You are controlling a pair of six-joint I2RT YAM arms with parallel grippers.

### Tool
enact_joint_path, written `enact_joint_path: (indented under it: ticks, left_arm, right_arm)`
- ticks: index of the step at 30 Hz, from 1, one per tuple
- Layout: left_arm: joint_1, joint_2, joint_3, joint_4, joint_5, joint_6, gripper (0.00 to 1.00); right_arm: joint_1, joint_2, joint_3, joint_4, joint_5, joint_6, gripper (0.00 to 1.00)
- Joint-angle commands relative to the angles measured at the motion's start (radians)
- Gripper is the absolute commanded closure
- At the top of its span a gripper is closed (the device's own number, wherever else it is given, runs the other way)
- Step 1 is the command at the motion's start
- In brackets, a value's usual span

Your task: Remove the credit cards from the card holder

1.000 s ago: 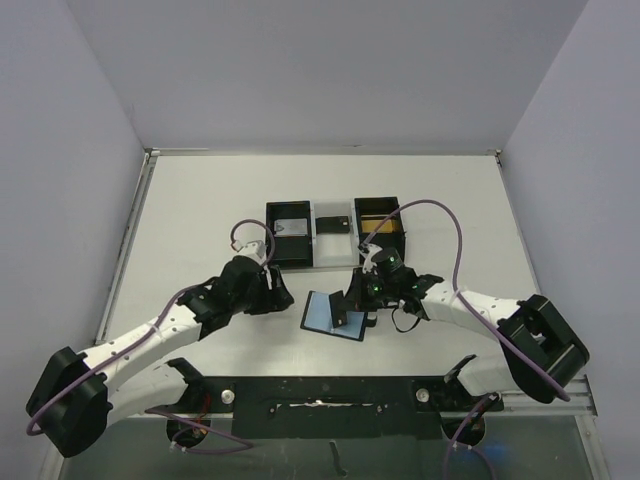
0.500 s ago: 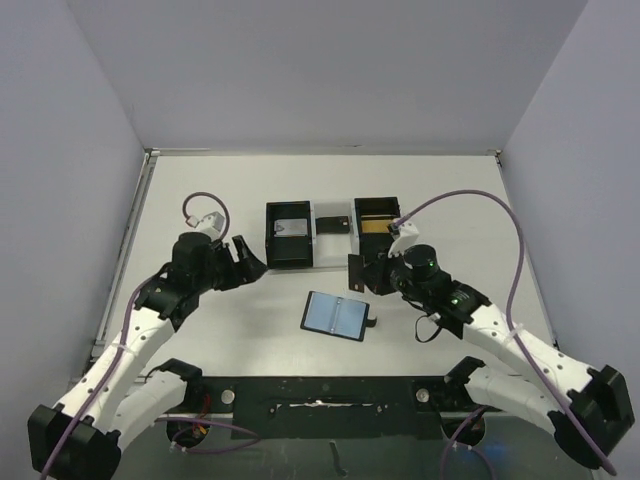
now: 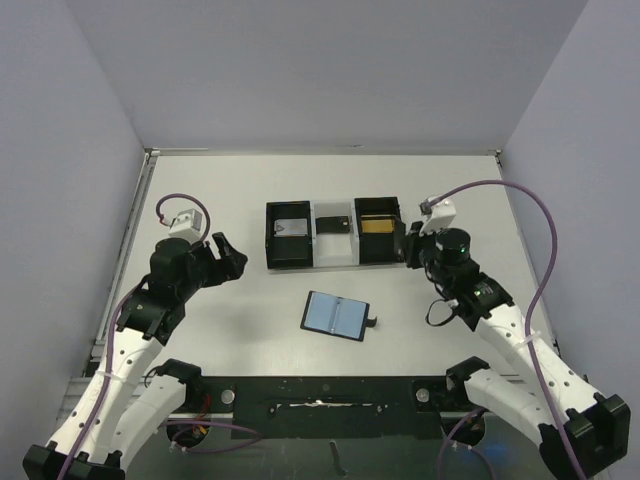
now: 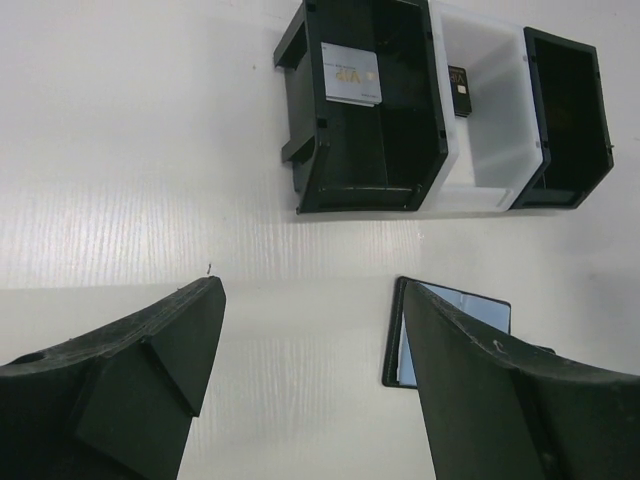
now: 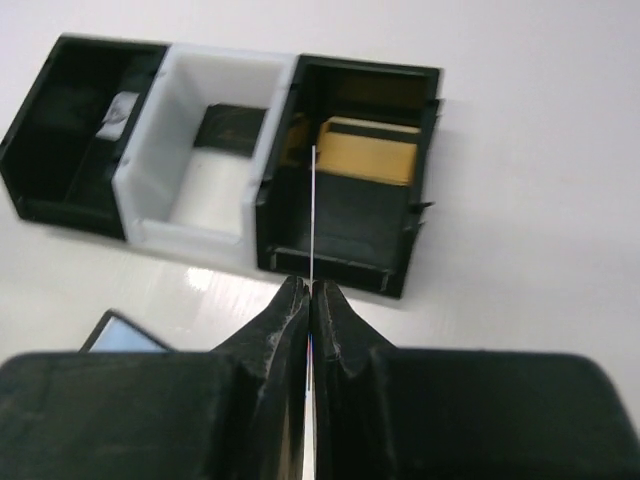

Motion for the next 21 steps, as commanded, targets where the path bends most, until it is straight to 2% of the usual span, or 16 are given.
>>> enact_joint_path:
  ticks: [1, 4, 8, 10, 13, 15, 17, 21]
  left_arm:
    - [0.007, -0.004, 0.003, 0.03, -0.061, 0.031, 0.28]
    - [0.009, 0.011, 0.01, 0.015, -0.082, 0.03, 0.28]
    - [0.021, 0.02, 0.011, 0.01, -0.083, 0.028, 0.28]
    - [0.036, 0.021, 0.013, 0.01, -0.081, 0.028, 0.28]
    - [0.054, 0.014, 0.01, 0.014, -0.068, 0.028, 0.28]
    - [0.065, 0.005, 0.006, 0.019, -0.059, 0.028, 0.28]
    - [0.068, 0.002, 0.004, 0.021, -0.051, 0.028, 0.28]
    - [0.072, 0.002, 0.001, 0.022, -0.042, 0.028, 0.28]
  right_arm:
    - [-0.26, 0.066, 0.113, 0.054, -0.252, 0.014, 1.0]
    - [-0.343, 0.128, 0.127, 0.159, -0.462, 0.036, 1.0]
    - [-0.313, 0.23, 0.157, 0.303, -0.545, -0.052, 1.0]
    - [-0.234, 0.273, 0.167, 0.361, -0.482, -0.195, 1.0]
    - [-0.05, 0.342, 0.185, 0.345, -0.352, -0.686, 1.0]
    - [0.058, 0.405, 0.183, 0.359, -0.174, -0.936, 1.0]
    - [0.081, 0.481, 0.247, 0.322, -0.118, -1.012, 1.0]
    - [0.103, 0.573, 0.303, 0.271, -0.131, -1.136, 1.0]
